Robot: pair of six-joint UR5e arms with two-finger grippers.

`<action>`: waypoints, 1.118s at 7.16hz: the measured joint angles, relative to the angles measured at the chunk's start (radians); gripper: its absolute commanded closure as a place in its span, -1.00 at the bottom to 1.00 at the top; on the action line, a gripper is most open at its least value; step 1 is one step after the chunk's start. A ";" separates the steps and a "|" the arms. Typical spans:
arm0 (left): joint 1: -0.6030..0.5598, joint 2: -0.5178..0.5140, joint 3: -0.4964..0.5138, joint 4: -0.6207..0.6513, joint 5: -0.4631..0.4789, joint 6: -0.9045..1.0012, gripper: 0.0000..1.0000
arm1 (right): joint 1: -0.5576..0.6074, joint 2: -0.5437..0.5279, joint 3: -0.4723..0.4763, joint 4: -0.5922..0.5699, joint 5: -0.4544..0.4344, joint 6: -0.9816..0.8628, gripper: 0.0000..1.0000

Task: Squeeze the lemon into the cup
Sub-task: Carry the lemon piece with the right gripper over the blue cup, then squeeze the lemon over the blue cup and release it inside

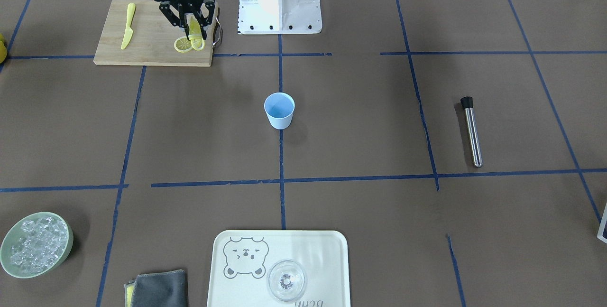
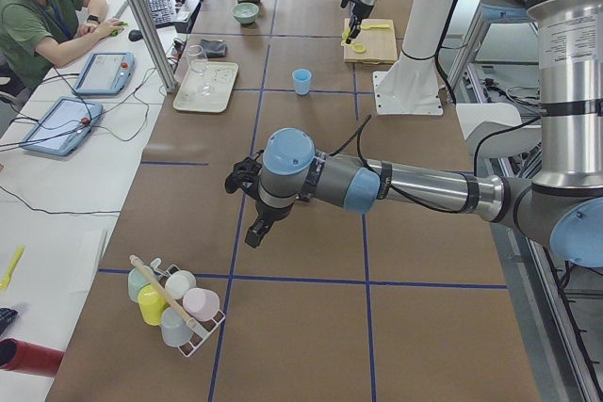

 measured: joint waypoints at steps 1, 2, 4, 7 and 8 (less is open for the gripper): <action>0.000 0.000 0.001 0.000 0.000 0.000 -1.00 | 0.040 0.096 -0.026 -0.067 0.033 -0.012 1.00; 0.000 -0.001 0.001 0.001 0.000 0.000 -1.00 | 0.085 0.192 -0.074 -0.113 0.071 -0.026 1.00; 0.000 -0.001 0.005 0.001 0.001 0.000 -1.00 | 0.162 0.313 -0.159 -0.141 0.114 -0.077 1.00; 0.001 -0.001 0.010 0.001 0.001 0.000 -1.00 | 0.259 0.500 -0.362 -0.136 0.156 -0.129 1.00; 0.001 -0.001 0.011 0.001 0.002 0.000 -1.00 | 0.274 0.545 -0.427 -0.122 0.160 -0.137 1.00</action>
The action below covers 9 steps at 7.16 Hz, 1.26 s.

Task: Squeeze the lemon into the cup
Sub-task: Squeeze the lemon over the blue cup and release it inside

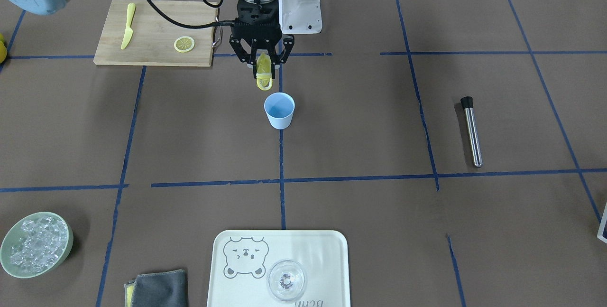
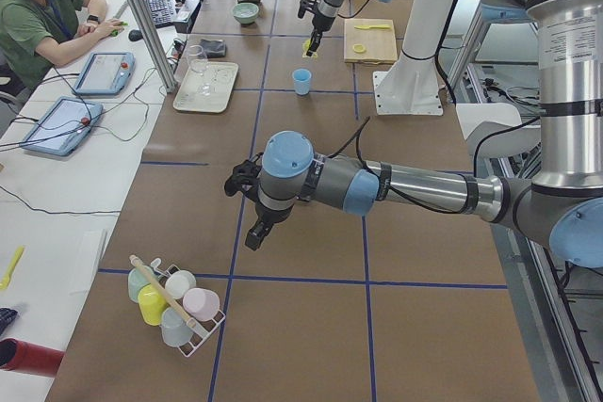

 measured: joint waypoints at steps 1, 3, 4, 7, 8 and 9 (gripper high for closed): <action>0.000 0.000 0.001 0.000 0.000 0.000 -1.00 | 0.006 0.022 -0.050 0.031 0.001 -0.003 1.00; -0.001 0.002 0.002 0.000 0.000 0.000 -1.00 | 0.008 0.051 -0.134 0.089 0.002 -0.005 1.00; -0.001 0.003 0.002 0.000 0.000 0.000 -1.00 | 0.009 0.057 -0.156 0.100 0.005 -0.005 1.00; -0.001 0.006 0.002 0.000 -0.001 0.000 -1.00 | 0.009 0.051 -0.168 0.103 0.030 -0.012 -0.98; -0.001 0.007 0.002 0.000 0.000 0.000 -1.00 | 0.009 0.050 -0.168 0.104 0.032 -0.029 -0.99; -0.001 0.007 0.003 0.000 0.000 0.000 -1.00 | 0.009 0.050 -0.168 0.104 0.032 -0.048 -0.99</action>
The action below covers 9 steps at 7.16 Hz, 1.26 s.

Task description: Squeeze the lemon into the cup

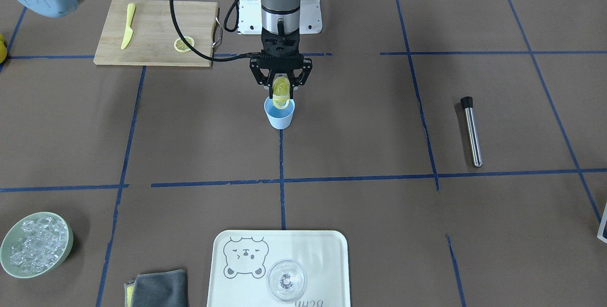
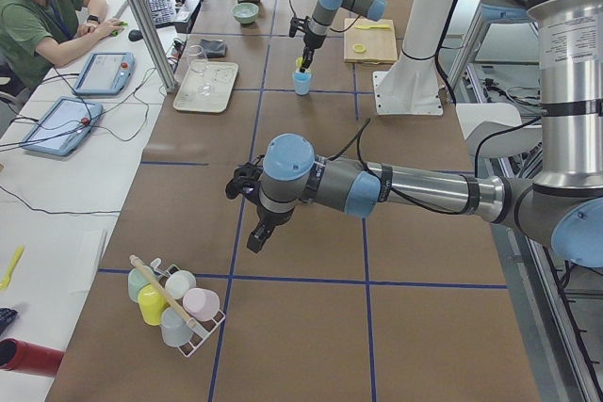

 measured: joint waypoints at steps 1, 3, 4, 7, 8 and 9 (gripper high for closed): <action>0.000 0.001 0.000 0.000 0.000 0.000 -1.00 | 0.001 0.001 0.001 0.000 0.000 -0.010 -1.00; 0.000 0.001 0.003 0.001 0.000 0.000 -1.00 | 0.014 0.003 0.009 0.000 0.013 -0.030 -1.00; 0.000 0.001 0.004 0.002 0.001 0.000 -1.00 | 0.039 0.000 0.019 -0.001 0.047 -0.057 -1.00; 0.001 -0.027 -0.002 0.001 0.019 -0.003 -1.00 | 0.196 -0.096 0.113 0.001 0.230 -0.284 -1.00; 0.001 -0.059 -0.002 0.001 0.047 -0.006 -1.00 | 0.275 -0.136 0.127 0.003 0.303 -0.399 -1.00; 0.001 -0.089 0.001 -0.015 0.077 -0.008 -1.00 | 0.364 -0.182 0.131 0.005 0.379 -0.523 -1.00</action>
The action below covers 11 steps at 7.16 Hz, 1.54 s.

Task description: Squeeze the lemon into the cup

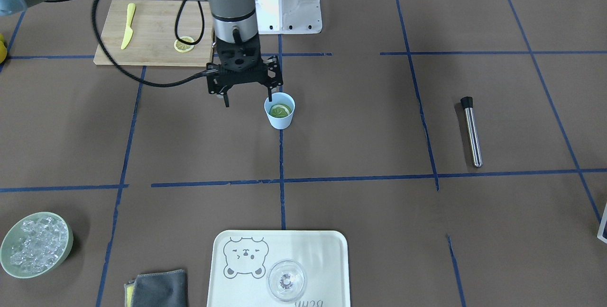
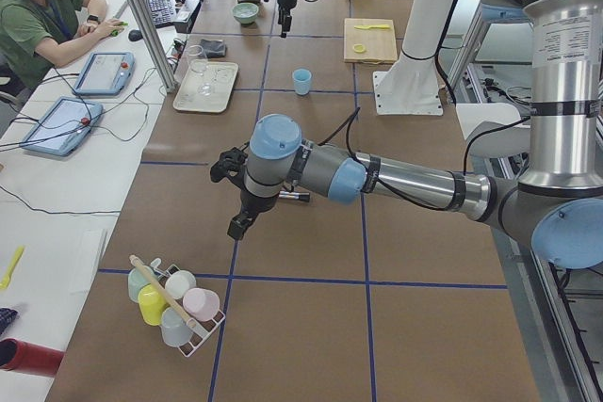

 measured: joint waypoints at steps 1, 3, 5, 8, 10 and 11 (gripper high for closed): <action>0.002 -0.019 0.011 -0.064 0.016 -0.002 -1.00 | 0.093 -0.051 -0.001 0.005 0.080 -0.127 -1.00; 0.004 -0.061 0.063 -0.203 -0.024 -0.060 -1.00 | 0.265 -0.162 -0.007 0.019 0.231 -0.363 -1.00; 0.054 -0.091 0.053 -0.265 -0.094 -0.245 -1.00 | 0.384 -0.329 -0.004 0.048 0.295 -0.522 -1.00; 0.177 -0.088 0.029 -0.416 -0.139 -0.514 -1.00 | 0.519 -0.630 -0.017 0.269 0.289 -0.587 -1.00; 0.266 -0.079 0.037 -0.537 -0.139 -0.667 -1.00 | 0.603 -0.732 -0.017 0.317 0.340 -0.621 -1.00; 0.322 -0.066 0.038 -0.551 -0.051 -0.721 -1.00 | 0.628 -0.758 -0.017 0.321 0.347 -0.651 -1.00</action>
